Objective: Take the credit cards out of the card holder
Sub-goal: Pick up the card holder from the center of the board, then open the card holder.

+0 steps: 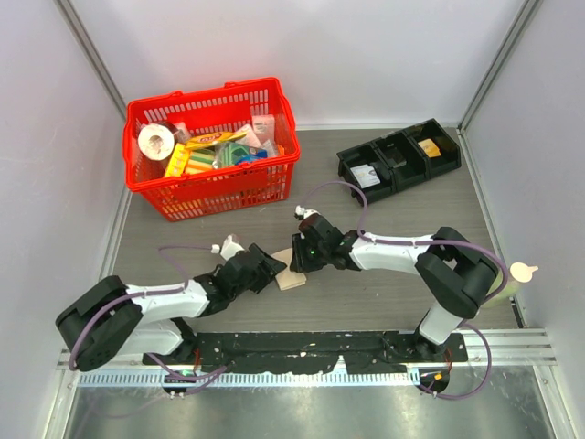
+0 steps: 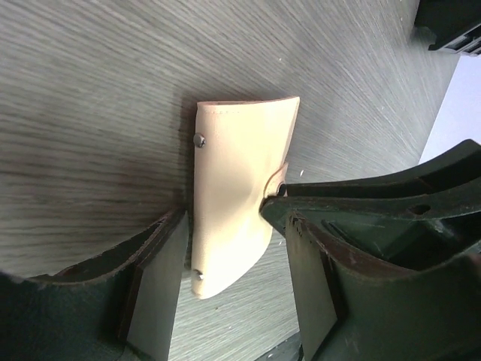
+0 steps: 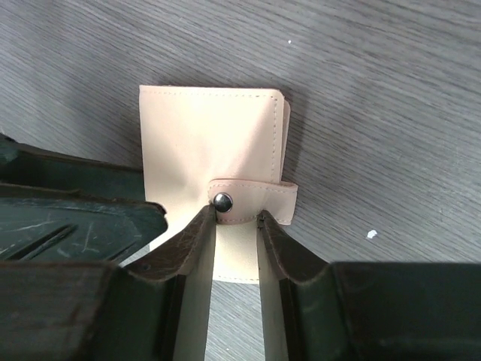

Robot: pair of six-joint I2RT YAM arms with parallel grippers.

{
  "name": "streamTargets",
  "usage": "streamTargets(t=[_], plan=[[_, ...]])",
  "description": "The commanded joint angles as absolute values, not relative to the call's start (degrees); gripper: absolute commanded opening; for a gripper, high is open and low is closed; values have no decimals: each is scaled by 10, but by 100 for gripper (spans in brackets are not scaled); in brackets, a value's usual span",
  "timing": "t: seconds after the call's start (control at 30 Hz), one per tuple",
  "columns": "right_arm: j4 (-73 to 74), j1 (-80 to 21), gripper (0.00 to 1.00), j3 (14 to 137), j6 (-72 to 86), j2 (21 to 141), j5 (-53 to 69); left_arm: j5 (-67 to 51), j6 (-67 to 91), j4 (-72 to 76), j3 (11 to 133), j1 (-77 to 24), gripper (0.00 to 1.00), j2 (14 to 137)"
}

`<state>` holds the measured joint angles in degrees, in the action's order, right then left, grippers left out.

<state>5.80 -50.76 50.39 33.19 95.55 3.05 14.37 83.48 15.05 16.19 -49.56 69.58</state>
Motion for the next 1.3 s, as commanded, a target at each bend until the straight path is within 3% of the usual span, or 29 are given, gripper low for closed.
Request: streamTargets(t=[0.0,0.1,0.33,0.53,0.73,1.27], plan=[[46,-494,20,464,352,953,51,151,817,123,167,-497,58,750],[39,-491,20,455,352,944,55,149,812,135,178,-497,52,776],[52,-492,23,465,341,920,54,150,786,114,193,-498,1,767],[82,-492,39,501,325,893,33,201,740,18,230,-518,0,700],[66,-492,45,529,330,903,64,234,700,-36,263,-533,0,671],[19,-492,42,525,331,971,107,253,650,-64,301,-560,0,686]])
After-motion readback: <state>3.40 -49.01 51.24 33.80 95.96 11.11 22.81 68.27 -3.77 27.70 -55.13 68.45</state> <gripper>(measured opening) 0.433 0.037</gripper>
